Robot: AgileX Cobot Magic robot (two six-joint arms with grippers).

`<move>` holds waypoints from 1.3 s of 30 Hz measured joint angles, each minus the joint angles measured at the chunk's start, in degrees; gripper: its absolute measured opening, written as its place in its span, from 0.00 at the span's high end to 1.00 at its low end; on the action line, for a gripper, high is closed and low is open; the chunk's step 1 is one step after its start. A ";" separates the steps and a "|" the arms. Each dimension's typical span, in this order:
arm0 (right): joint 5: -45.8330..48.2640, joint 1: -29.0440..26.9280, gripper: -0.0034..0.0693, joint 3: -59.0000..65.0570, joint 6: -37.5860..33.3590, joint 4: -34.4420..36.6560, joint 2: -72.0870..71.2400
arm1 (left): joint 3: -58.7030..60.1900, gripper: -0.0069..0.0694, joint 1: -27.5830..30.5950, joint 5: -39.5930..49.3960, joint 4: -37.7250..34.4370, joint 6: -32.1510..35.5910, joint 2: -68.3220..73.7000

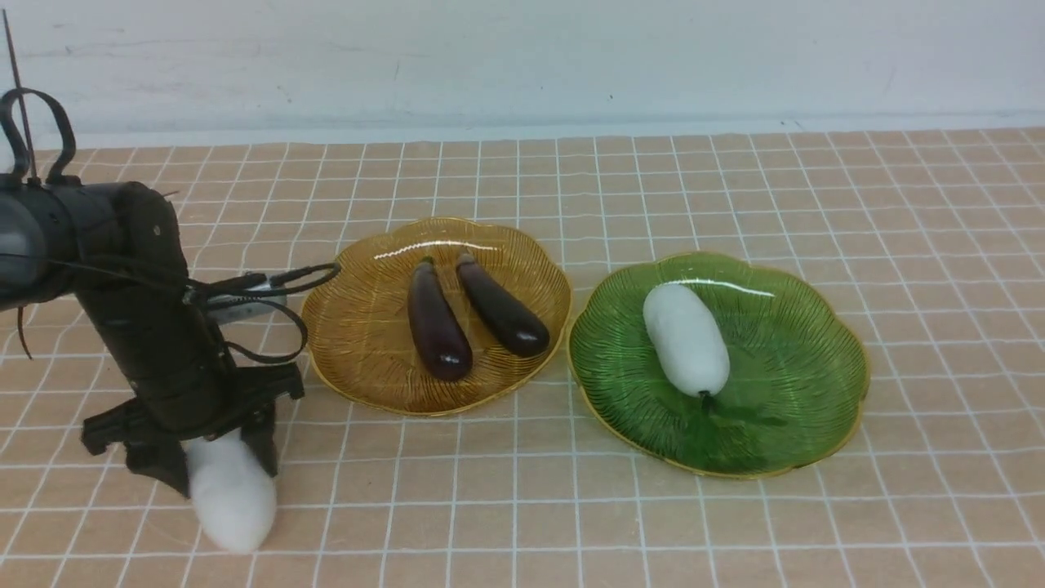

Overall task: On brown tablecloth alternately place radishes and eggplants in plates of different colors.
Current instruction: 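Pick up the white radish and place it on the plate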

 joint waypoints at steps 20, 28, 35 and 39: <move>1.34 0.00 0.52 0.00 0.00 -2.42 0.00 | -25.92 0.21 -8.88 7.53 -2.84 -11.38 31.53; 0.95 0.00 0.52 0.00 0.00 -5.26 0.00 | -25.96 0.17 -8.62 8.72 -3.15 -11.50 27.61; 0.13 0.00 0.60 0.07 -0.32 -7.06 -0.38 | -26.03 0.33 -8.62 11.80 -3.15 -10.40 22.38; -1.58 0.00 0.74 0.43 -1.20 -9.42 -2.30 | -26.03 0.59 -8.55 15.71 -2.06 -6.62 18.16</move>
